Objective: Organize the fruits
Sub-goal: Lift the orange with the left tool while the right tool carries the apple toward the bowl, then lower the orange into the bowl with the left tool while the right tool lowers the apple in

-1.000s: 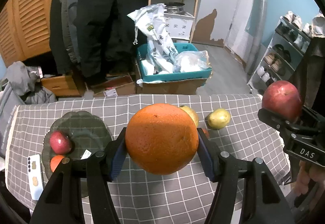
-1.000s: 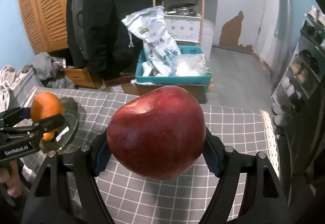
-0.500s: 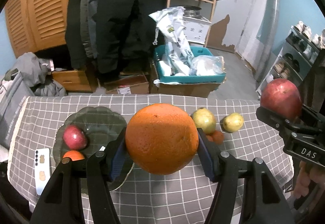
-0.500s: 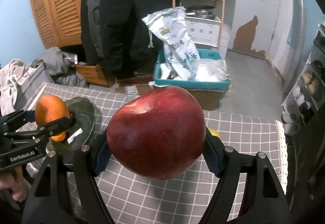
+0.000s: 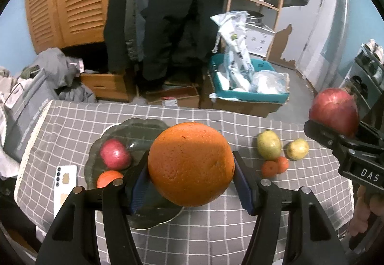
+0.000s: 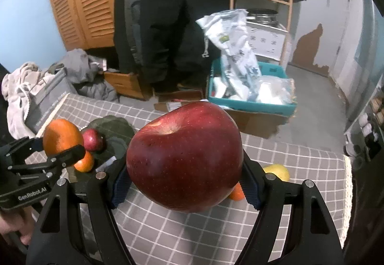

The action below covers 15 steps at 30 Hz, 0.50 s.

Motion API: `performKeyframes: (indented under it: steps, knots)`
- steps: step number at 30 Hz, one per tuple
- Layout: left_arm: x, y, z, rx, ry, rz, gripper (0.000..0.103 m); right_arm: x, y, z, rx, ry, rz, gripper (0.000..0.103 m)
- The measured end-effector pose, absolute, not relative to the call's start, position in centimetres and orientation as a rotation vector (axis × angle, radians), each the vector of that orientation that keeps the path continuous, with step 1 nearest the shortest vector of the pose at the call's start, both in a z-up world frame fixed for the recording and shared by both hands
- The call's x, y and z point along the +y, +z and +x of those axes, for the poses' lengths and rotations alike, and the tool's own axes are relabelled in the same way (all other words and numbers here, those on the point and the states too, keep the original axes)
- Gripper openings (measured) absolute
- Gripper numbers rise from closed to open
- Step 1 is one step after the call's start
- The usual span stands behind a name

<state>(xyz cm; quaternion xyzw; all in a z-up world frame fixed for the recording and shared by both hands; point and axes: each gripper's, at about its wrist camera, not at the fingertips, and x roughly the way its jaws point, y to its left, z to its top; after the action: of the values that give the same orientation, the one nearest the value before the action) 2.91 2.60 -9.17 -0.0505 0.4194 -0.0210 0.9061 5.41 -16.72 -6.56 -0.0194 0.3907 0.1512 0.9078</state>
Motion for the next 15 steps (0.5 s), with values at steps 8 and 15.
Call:
performKeyframes:
  steps: [8, 15]
  knots:
    - [5.7, -10.6, 2.8, 0.897, 0.006, -0.128, 0.065, -12.9, -7.4, 6.7, 0.831, 0.369, -0.053, 0.077]
    - [7.7, -12.5, 3.0, 0.935, 0.047, -0.145, 0.065, -9.6, -8.7, 7.8, 0.860, 0.415, -0.076, 0.077]
